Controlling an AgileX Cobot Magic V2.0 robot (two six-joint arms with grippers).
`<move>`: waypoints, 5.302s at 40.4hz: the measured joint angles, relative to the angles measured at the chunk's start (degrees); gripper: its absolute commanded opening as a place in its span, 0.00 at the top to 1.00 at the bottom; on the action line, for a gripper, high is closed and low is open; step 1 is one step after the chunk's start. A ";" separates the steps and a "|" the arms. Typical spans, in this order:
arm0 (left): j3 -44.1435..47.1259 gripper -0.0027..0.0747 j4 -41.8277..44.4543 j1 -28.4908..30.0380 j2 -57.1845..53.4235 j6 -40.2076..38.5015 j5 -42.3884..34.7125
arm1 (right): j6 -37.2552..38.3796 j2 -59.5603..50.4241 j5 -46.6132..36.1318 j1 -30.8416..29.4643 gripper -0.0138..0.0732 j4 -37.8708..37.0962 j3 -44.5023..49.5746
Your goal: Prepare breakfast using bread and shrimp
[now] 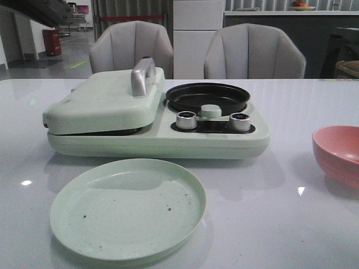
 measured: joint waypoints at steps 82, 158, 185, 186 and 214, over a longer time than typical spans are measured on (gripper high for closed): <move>20.62 0.84 11.13 -15.69 -28.13 -1.04 -3.51 | 2.97 44.66 3.55 -29.49 0.29 -6.69 -23.05; 20.62 0.84 11.13 -15.69 -28.26 -1.03 -3.51 | -6.58 66.05 -9.02 -25.62 0.79 -4.53 -37.26; 20.62 0.84 11.13 -15.69 -28.26 -1.03 -3.51 | 17.96 69.07 3.89 9.74 0.79 -66.74 -62.58; 20.62 0.84 11.13 -15.69 -28.26 -1.03 -3.51 | 18.61 70.16 4.34 10.58 0.79 -69.01 -63.15; 20.62 0.84 11.13 -15.69 -28.26 -1.03 -3.51 | 22.90 87.76 6.75 13.44 0.79 -99.76 -74.99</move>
